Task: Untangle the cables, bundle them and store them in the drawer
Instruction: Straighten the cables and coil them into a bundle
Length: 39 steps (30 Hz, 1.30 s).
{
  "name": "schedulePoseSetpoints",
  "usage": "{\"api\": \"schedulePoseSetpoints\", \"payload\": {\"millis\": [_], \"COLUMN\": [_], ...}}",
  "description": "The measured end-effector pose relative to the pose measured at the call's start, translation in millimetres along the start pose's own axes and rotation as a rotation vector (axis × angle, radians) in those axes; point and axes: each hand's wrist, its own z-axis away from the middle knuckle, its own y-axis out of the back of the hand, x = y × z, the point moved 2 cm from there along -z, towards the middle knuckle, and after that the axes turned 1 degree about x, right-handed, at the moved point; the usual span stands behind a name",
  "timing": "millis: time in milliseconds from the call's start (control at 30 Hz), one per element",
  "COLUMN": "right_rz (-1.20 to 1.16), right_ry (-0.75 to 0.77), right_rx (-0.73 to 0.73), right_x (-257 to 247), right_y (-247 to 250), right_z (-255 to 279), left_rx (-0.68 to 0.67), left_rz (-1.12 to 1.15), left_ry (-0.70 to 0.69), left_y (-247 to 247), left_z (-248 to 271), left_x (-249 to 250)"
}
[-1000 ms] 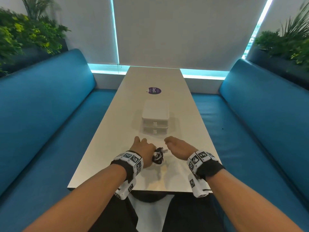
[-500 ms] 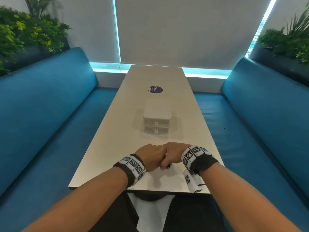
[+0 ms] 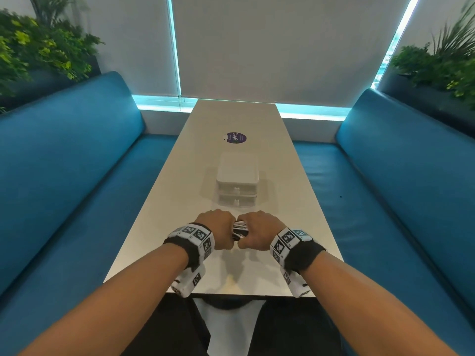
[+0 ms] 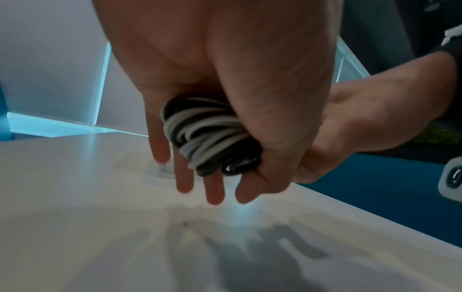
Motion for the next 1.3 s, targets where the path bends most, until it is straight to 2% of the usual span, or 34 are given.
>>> {"api": "schedulePoseSetpoints", "payload": {"millis": [100, 167, 233, 333, 400, 500, 633, 767, 900, 1033, 1167, 1300], "right_rz": [0.034, -0.037, -0.097, -0.159, -0.119, -0.091, -0.297, -0.323, -0.116, 0.077, 0.168, 0.293], "right_ry": [0.068, 0.063, 0.034, 0.002, -0.027, -0.027, -0.056, -0.138, -0.151, -0.159, -0.151, -0.108], "right_rx": [0.106, 0.098, 0.024, -0.188, -0.281, -0.220, -0.237, -0.229, -0.079, 0.059, 0.108, 0.115], "right_x": [1, 5, 7, 2, -3, -7, -7, -10, -22, -23, -23, -23], "right_y": [2, -3, -7, 3, 14, 20, 15, 21, 26, 21, 21, 25], "right_z": [1, 1, 0, 1, -3, -15, -23, -26, -30, -28, -29, -28], "left_rx": [-0.077, -0.062, -0.010, 0.045, 0.050, 0.107, 0.242, 0.296, 0.285, 0.172, 0.188, 0.166], "left_rz": [0.028, -0.004, -0.117, -0.320, -0.377, -0.420, -0.429, -0.357, -0.266, -0.234, -0.206, -0.082], "left_ry": [-0.029, -0.055, -0.080, -0.161, -0.213, -0.282, -0.303, -0.221, -0.152, -0.101, -0.051, -0.002], "left_y": [8, 7, 5, 4, 5, 10, 20, 23, 28, 31, 31, 25], "left_z": [-1, 0, 3, 5, 6, 6, 3, 1, -6, -7, -12, -16], "left_x": [-2, -1, 0, 0, 2, 8, -2, -8, -13, -6, -1, 3]}}
